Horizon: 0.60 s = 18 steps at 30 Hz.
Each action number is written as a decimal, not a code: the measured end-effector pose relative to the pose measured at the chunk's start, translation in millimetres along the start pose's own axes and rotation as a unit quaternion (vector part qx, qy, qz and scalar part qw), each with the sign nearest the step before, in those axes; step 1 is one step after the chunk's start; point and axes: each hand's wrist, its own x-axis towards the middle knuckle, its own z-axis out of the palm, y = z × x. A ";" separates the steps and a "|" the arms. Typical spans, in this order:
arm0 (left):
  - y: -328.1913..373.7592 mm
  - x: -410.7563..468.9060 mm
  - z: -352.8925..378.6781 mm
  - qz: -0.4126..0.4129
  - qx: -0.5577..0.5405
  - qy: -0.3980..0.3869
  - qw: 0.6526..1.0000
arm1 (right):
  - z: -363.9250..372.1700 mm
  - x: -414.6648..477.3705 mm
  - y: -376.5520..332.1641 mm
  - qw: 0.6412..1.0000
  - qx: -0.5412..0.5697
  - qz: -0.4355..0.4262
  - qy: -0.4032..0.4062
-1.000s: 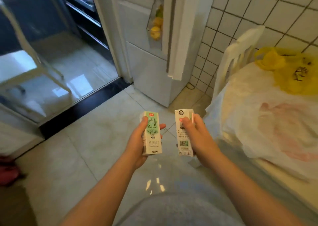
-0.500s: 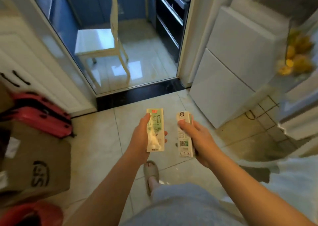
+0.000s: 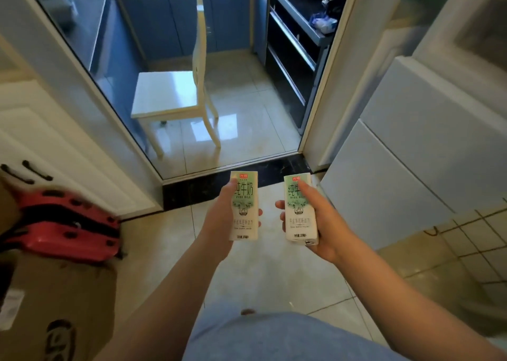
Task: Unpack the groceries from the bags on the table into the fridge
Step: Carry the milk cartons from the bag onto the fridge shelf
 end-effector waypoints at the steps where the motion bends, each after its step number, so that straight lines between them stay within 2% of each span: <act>1: 7.6 11.7 6.8 0.000 0.008 -0.010 1.000 | -0.4 7.8 -8.2 1.000 -0.008 -0.012 0.008; 10: 71.7 126.8 104.2 0.000 0.146 -0.137 0.980 | -19.7 78.2 -94.7 0.978 0.038 -0.111 0.175; 15: 113.1 184.6 177.2 0.031 0.228 -0.230 0.946 | -32.8 113.2 -155.7 0.942 0.060 -0.191 0.270; 18: 141.5 211.4 227.0 0.080 0.266 -0.291 0.916 | -40.4 125.9 -193.9 0.908 0.057 -0.261 0.324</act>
